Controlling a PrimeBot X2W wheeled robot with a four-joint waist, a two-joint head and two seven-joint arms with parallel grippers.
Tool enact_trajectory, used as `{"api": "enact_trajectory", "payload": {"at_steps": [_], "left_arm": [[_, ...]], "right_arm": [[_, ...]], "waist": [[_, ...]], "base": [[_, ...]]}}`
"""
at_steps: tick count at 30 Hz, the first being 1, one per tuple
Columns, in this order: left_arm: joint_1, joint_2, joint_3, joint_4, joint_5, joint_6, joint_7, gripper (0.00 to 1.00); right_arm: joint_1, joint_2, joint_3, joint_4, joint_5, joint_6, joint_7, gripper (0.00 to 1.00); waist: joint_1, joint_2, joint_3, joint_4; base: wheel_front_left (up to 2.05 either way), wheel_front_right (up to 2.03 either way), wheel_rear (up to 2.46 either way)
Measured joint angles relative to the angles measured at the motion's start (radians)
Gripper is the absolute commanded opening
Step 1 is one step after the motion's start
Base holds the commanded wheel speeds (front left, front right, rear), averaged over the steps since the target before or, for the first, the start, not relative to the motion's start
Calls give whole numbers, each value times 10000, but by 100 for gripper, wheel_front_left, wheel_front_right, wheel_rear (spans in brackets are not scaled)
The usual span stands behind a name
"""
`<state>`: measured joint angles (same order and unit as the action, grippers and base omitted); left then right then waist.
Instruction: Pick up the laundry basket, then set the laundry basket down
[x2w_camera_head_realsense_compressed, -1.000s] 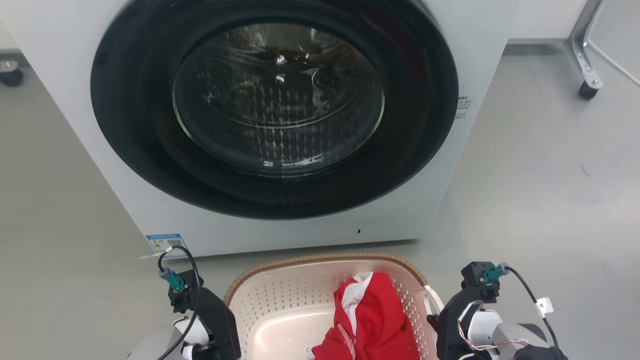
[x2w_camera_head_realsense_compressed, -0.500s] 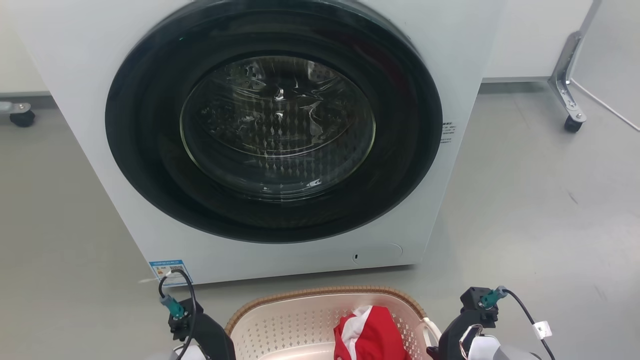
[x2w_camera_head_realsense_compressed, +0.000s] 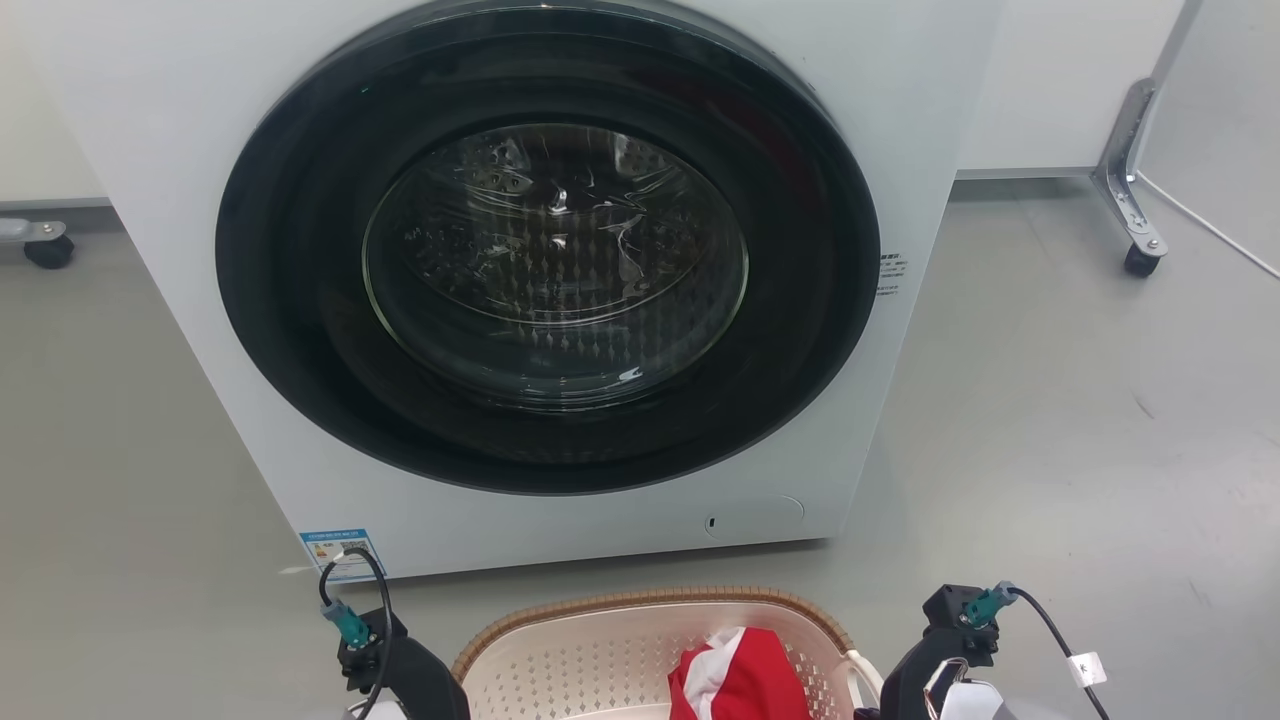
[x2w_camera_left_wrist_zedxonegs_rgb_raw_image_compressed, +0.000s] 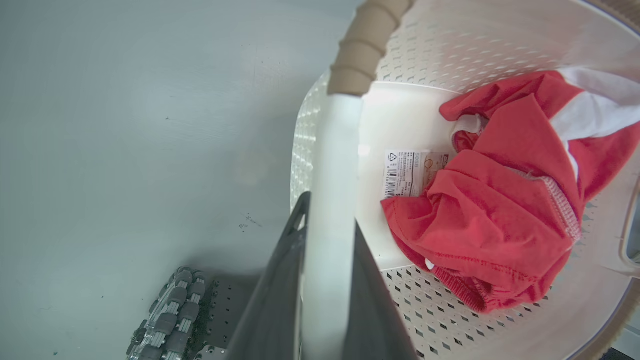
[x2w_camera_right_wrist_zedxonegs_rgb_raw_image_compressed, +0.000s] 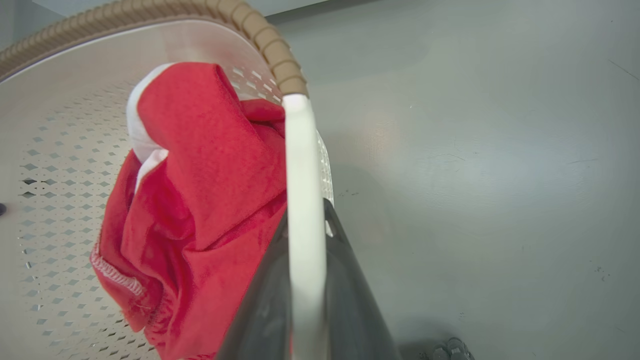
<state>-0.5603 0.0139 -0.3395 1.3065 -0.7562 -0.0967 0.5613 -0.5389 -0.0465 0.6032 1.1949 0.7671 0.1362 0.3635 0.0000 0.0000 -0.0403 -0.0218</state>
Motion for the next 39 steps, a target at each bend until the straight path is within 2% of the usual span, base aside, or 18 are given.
{"api": "enact_trajectory", "payload": {"at_steps": [29, 39], "left_arm": [[92, 17, -165, -17, -347, 86, -4, 0], [94, 31, -280, -251, -428, 90, -180, 0]], "right_arm": [[14, -134, 336, -251, 510, -13, 142, 0], [4, -255, 416, -447, 639, -17, 33, 0]], "waist": [[0, 0, 42, 5], [0, 0, 354, -18]], "base": [[0, 0, 0], [0, 0, 0]]}}
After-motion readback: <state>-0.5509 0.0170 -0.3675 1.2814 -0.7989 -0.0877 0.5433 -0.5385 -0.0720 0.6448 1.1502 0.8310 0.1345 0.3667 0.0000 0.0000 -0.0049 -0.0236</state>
